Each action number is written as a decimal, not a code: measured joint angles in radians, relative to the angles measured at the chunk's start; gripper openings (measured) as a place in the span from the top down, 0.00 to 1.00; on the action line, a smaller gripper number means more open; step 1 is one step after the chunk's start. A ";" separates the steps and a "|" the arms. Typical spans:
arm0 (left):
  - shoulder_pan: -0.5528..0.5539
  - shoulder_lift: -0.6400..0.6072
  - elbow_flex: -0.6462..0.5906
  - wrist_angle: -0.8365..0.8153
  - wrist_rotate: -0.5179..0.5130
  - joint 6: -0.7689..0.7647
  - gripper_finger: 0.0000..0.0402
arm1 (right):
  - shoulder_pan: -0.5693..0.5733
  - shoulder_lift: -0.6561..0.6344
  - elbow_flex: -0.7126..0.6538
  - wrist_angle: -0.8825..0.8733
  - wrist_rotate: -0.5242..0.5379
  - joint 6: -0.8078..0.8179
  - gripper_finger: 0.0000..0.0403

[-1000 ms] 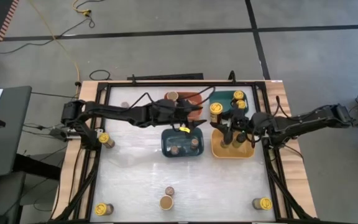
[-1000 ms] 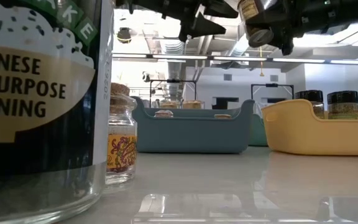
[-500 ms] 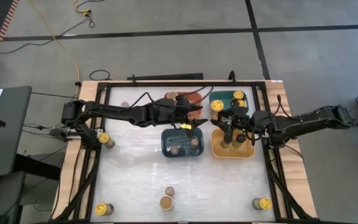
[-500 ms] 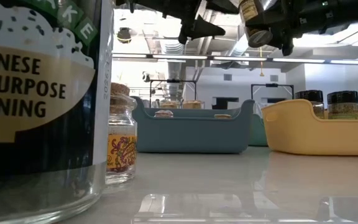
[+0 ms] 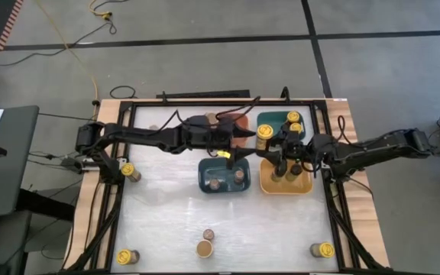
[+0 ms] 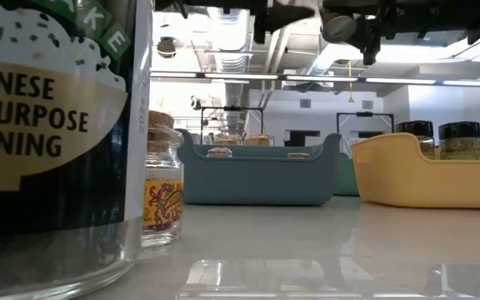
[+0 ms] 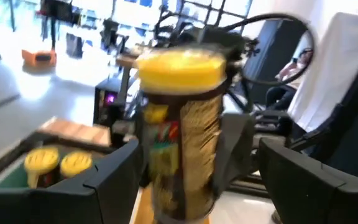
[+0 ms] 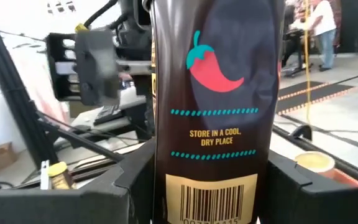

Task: Sort spices by type
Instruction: Put the yellow spice bottle into the green bin

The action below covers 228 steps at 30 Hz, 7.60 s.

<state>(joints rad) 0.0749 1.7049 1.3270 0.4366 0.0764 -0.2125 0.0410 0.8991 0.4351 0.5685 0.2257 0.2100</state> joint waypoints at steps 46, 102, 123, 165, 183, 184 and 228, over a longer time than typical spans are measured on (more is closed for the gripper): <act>-0.036 0.000 0.000 -0.016 -0.007 0.058 0.52 | 0.015 0.204 0.196 -0.041 -0.097 -0.031 0.38; 0.042 -0.018 -0.002 -0.055 0.024 -0.008 0.50 | -0.025 0.274 0.194 0.033 -0.093 0.106 0.38; 0.042 -0.016 0.002 -0.055 0.022 -0.019 0.49 | -0.062 0.311 0.193 0.143 -0.102 0.092 0.38; 0.062 -0.222 -0.001 -0.509 -0.104 0.192 0.49 | -0.057 -0.006 0.198 -0.434 -0.120 0.103 0.13; 0.003 -0.231 -0.001 -0.786 -0.194 0.352 0.49 | -0.033 0.307 0.716 -0.882 -0.092 -0.411 0.13; 0.003 -0.231 -0.001 -0.785 -0.195 0.352 0.49 | -0.035 0.329 0.740 -0.884 -0.092 -0.422 0.13; -0.028 -0.230 -0.001 -0.778 -0.233 0.412 0.49 | -0.042 0.627 1.026 -1.041 -0.093 -0.454 0.38</act>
<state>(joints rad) 0.0467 1.4750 1.3262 -0.3413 -0.1570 0.1990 -0.0006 1.5258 1.4612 -0.4721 0.1329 -0.2436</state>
